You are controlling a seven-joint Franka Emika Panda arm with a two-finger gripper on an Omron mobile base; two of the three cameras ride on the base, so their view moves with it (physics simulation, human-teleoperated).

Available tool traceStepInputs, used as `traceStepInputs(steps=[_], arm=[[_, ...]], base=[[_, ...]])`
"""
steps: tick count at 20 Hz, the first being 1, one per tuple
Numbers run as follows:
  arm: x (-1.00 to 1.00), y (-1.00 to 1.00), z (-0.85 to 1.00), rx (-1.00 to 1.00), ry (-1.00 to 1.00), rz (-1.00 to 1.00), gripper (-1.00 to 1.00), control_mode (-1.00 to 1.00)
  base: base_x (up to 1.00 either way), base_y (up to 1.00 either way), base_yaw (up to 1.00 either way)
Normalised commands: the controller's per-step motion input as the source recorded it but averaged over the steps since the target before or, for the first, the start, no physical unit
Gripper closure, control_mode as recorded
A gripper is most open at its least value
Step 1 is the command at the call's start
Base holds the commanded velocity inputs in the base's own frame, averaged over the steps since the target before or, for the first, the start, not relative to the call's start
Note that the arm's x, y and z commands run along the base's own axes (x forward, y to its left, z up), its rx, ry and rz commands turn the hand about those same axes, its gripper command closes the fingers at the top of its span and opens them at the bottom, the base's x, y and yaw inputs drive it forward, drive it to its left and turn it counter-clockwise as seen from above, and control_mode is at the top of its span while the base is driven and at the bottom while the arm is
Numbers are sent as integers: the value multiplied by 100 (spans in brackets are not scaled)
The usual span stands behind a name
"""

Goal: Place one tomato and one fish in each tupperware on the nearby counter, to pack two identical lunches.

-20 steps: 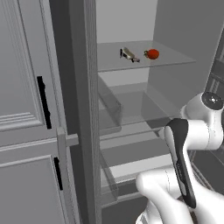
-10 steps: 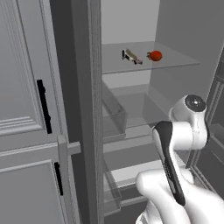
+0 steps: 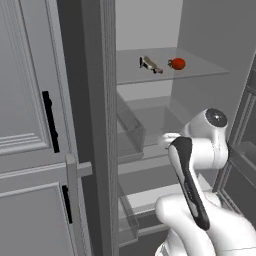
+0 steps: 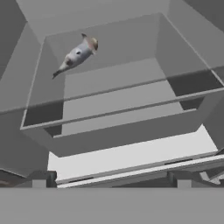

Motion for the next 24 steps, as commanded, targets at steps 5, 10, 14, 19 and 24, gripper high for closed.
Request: traceStepInputs(steps=[5,10,14,19,24], arm=[[59,24,-12,31,18,-6,-100,-100],[80,44,-21,9,10,-4,-100,-100],[84,42,-15,0,8,-6,-100,-100],[83,37,-9,-2,9,-8,-100,-100],[80,33,-9,-3,11,-11,-100,-100]], base=[[0,0,0],[0,0,0],[0,0,0],[0,0,0],[0,0,0]])
